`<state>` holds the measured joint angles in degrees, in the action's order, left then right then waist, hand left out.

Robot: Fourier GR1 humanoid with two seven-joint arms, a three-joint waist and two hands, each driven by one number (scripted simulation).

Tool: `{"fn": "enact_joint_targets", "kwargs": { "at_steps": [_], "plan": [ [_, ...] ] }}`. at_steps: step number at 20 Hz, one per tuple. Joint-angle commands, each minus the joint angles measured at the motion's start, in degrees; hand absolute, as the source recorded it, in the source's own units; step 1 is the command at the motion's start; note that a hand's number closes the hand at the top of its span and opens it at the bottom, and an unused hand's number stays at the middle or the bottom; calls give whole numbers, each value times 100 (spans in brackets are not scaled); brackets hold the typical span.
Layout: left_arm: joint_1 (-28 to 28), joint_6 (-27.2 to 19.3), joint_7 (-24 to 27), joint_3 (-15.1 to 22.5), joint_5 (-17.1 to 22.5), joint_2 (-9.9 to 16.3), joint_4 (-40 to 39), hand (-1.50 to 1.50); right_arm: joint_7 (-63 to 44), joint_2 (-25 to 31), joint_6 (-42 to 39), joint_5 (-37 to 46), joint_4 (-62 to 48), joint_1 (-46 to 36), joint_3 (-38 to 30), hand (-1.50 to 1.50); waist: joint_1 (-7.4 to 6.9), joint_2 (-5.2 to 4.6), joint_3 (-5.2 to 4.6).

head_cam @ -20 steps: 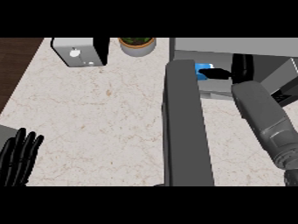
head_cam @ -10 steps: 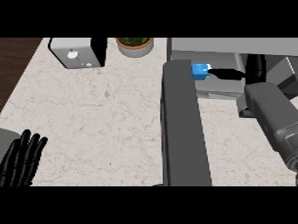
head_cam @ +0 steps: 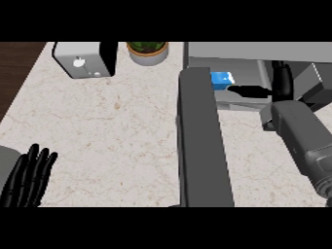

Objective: Pick up the milk, place it into the microwave and close the microwave

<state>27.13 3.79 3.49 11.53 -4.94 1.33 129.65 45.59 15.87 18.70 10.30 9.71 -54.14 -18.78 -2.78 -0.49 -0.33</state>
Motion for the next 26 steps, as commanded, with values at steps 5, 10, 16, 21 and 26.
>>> {"fn": "enact_joint_targets", "kwargs": {
  "at_steps": [5, 10, 16, 21, 26],
  "plan": [
    [45, -31, -204, 148, -24, -21, 188, -150, 251, -62, -1101, -140, -12, 590, -2, -150, 146, 7, 41],
    [301, -63, -10, 354, -83, -106, 220, -150, 335, -303, -884, -213, 71, 1184, -19, -150, 215, 52, 36],
    [113, -112, -168, 180, -20, -74, 118, -150, 278, -378, -1408, -304, 265, 1552, 41, -150, 266, 60, 33],
    [-13, -71, 70, 463, -304, -79, -268, -150, 763, -730, -1931, -483, 615, 2316, 79, -150, 361, 90, 27],
    [-77, 654, 30, 300, 425, 405, -241, -150, 1160, -772, -2319, -578, 856, 2994, 138, -150, 362, 84, 24]
  ]
}}
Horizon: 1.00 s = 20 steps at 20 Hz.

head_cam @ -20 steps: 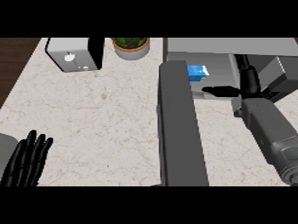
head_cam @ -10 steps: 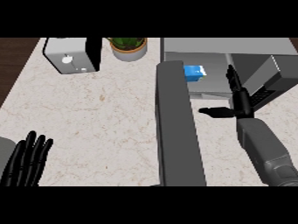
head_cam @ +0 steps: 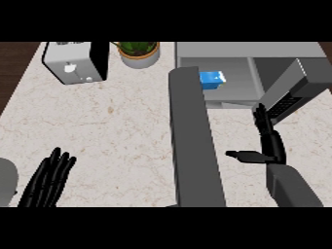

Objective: Pick up the milk, place it into the microwave and close the microwave

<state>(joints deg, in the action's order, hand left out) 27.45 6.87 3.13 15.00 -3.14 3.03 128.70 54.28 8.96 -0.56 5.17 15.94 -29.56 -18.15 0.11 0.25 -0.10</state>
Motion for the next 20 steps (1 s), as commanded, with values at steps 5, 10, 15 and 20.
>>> {"fn": "enact_joint_targets", "kwargs": {
  "at_steps": [5, 10, 15, 20],
  "plan": [
    [-546, 539, -474, 214, 35, 407, -171, 150, 678, -127, -971, -125, 228, 919, 153, -150, -3, -31, 14],
    [-718, 269, 32, 728, -499, 5, -795, 150, 688, -355, -1093, -218, 1281, 1828, 447, -150, 40, -5, 5],
    [-1036, 441, -321, 872, -470, 57, -989, 150, 613, -37, -1768, -512, 2217, 2686, 550, -150, 64, -5, 5],
    [-2256, 779, -446, 734, -413, -30, -2014, 150, 161, -14, -1789, -648, 3124, 3214, 791, -150, 117, -21, 3]
  ]
}}
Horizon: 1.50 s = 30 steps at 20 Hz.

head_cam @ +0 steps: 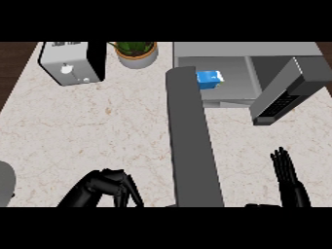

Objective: Pick up the milk, place it into the microwave and close the microwave

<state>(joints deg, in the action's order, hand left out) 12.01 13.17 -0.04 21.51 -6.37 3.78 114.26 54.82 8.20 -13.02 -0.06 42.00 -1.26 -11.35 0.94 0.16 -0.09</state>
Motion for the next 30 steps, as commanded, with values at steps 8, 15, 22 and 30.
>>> {"fn": "enact_joint_targets", "kwargs": {
  "at_steps": [8, 15, 22, 30],
  "plan": [
    [-1478, -25, -342, 1119, -433, -370, -2017, 150, 35, 278, -702, -445, 1469, 1359, 235, -150, 49, -14, 2],
    [-2446, -1122, -259, 2149, -543, -378, -2926, 150, 18, 475, -1030, -819, 2262, 1780, 384, -150, 80, -18, 5],
    [-3420, -2048, -250, 2940, 516, -378, -4141, 150, -329, 594, -1334, -1236, 3508, 1990, 810, -150, 400, -54, -7],
    [-4384, -3369, -85, 3215, 1691, -378, -4742, 150, -810, 862, -1414, -1703, 4223, 1972, 1003, -150, 761, -132, -7]
  ]
}}
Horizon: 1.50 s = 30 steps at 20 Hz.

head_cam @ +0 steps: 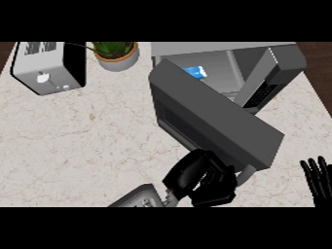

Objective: Pick up the milk, place it into the microwave and close the microwave

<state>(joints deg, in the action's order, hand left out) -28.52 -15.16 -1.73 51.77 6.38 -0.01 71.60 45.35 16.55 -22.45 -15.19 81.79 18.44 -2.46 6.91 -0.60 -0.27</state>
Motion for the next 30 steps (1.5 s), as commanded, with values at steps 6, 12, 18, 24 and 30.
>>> {"fn": "enact_joint_targets", "kwargs": {
  "at_steps": [6, 12, 18, 24, 30],
  "plan": [
    [-750, -945, 762, -110, 1269, 2, -660, -150, -211, 276, -426, -342, 898, 75, 257, -150, 523, -143, -11],
    [-1296, -1656, 997, -563, 1662, 1, -1191, 150, -475, 379, -514, -563, 1298, 239, 457, -150, 697, -181, -5],
    [-1680, -1693, 1377, -886, 2355, 1, -1435, 150, -719, 554, -606, -804, 1626, 176, 524, -150, 950, -297, -16],
    [-2104, -1614, 1701, -1164, 2708, 1, -2009, 150, -949, 737, -652, -1080, 1924, 270, 489, -150, 1121, -359, -8],
    [-2480, -1587, 1871, -1337, 3048, 1, -2435, 150, -1097, 877, -734, -1305, 2198, 321, 483, -150, 1340, -404, 2]
  ]
}}
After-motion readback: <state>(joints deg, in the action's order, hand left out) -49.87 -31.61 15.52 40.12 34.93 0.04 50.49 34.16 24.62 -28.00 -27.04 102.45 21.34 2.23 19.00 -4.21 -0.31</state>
